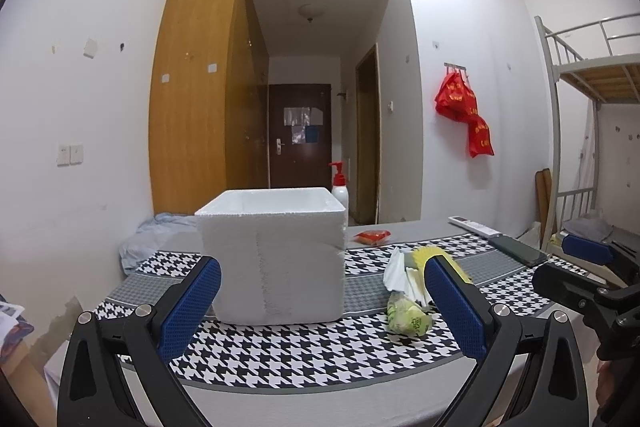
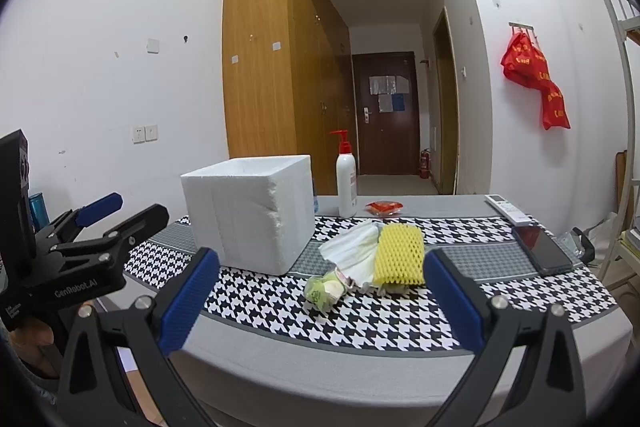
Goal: Organize soft objects
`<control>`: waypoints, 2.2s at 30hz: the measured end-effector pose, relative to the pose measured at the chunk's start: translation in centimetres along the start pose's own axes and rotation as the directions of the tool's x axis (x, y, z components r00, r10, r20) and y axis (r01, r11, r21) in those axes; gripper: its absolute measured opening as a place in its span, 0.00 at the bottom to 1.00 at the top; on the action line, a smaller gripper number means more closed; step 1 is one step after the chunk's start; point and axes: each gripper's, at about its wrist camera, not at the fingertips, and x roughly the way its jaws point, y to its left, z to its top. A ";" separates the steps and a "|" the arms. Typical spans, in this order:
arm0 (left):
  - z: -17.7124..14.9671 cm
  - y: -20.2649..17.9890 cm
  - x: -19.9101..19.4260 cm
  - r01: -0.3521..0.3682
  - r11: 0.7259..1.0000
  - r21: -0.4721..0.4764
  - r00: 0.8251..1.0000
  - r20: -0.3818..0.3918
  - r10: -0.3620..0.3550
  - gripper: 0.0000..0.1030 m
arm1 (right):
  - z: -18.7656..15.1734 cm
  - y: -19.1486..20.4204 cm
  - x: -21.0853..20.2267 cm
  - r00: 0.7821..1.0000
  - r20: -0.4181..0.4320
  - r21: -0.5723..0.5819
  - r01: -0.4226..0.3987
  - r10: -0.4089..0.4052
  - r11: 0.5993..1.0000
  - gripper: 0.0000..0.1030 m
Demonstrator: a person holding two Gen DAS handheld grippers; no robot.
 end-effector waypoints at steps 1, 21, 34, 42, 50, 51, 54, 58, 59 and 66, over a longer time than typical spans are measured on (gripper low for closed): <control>0.0 0.1 0.0 0.004 1.000 -0.007 1.000 -0.003 -0.004 0.99 | 0.0 0.0 0.0 1.000 0.000 -0.002 0.001 -0.001 1.000 1.00; -0.3 0.9 1.8 0.070 0.995 -0.064 0.995 -0.060 -0.074 0.99 | -0.9 -0.8 1.7 0.998 -0.052 -0.001 0.023 -0.023 1.000 1.00; -0.8 -0.1 6.1 0.098 0.995 -0.024 0.984 -0.150 -0.100 0.99 | -1.8 -2.4 5.3 0.990 -0.121 -0.007 0.072 -0.072 0.997 1.00; -1.0 -1.3 8.9 0.121 0.993 -0.002 0.974 -0.195 -0.119 0.99 | -1.4 -4.9 7.0 0.981 -0.149 0.038 0.131 -0.124 0.991 1.00; -1.7 -2.2 11.3 0.147 0.989 0.005 0.954 -0.265 -0.141 0.99 | -1.4 -6.1 9.0 0.973 -0.191 0.057 0.143 -0.130 0.988 1.00; -1.8 -2.4 11.6 0.151 0.989 0.007 0.950 -0.279 -0.143 0.99 | -1.4 -6.2 9.2 0.973 -0.192 0.059 0.140 -0.126 0.988 1.00; -2.4 -3.0 12.4 0.175 0.985 0.008 0.934 -0.318 -0.163 0.99 | -1.4 -6.7 9.7 0.973 -0.197 0.057 0.136 -0.122 0.989 1.00; -3.4 -4.0 13.4 0.191 0.981 0.029 0.914 -0.369 -0.167 0.99 | -1.4 -7.5 10.3 0.968 -0.220 0.062 0.140 -0.123 0.988 1.00; -3.6 -4.2 13.6 0.191 0.981 0.031 0.912 -0.376 -0.166 0.99 | -1.4 -7.8 10.3 0.967 -0.219 0.063 0.145 -0.128 0.987 1.00; -4.4 -5.2 15.6 0.209 0.977 0.038 0.885 -0.432 -0.173 0.99 | -1.8 -8.8 11.2 0.964 -0.236 0.062 0.140 -0.122 0.988 1.00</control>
